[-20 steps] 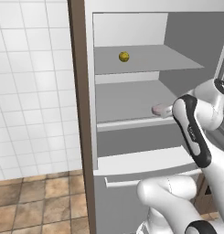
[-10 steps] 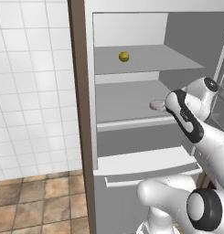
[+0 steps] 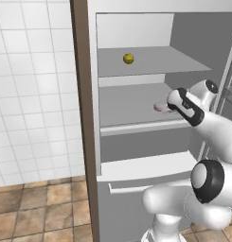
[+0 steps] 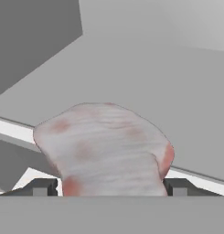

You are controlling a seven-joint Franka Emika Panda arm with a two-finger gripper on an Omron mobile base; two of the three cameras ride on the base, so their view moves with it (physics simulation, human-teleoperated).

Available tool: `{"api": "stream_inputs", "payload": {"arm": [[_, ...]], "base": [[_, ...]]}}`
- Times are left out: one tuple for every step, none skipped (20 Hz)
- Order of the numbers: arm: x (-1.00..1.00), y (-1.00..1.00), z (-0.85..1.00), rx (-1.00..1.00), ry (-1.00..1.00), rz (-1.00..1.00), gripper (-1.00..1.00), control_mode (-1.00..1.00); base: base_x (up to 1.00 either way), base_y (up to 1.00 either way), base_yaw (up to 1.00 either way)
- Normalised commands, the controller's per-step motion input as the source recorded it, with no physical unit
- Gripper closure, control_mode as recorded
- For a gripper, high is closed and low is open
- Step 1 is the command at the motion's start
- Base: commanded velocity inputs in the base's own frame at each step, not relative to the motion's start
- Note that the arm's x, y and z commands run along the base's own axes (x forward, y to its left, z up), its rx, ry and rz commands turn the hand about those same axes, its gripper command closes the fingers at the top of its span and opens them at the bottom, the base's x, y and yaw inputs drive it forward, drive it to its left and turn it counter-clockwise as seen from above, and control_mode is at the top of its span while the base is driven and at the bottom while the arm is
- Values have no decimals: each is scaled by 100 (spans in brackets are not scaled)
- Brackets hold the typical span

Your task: Move the pork chop and lemon from the top shelf to the second highest shelf to make space. Then, place the pitcher from the counter on the cleared top shelf.

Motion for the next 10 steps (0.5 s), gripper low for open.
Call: {"api": "stream_inputs", "payload": {"arm": [[47,-3,-43,0,0,0,100,-100],[47,-3,-48,0,0,0,100,-100],[46,0,-51,0,0,0,100,-100],[47,0,-53,0,0,0,100,-100],[48,0,-52,0,0,0,100,-100],[49,0,-51,0,0,0,100,-100],[49,0,-51,0,0,0,100,-100],[49,0,-50,0,0,0,100,-100],[50,0,-51,0,0,0,100,-100],[51,0,-49,0,0,0,100,-100]], "base": [[0,0,0],[0,0,0],[0,0,0],[0,0,0],[0,0,0],[0,0,0],[0,0,0],[0,0,0],[0,0,0],[0,0,0]]}}
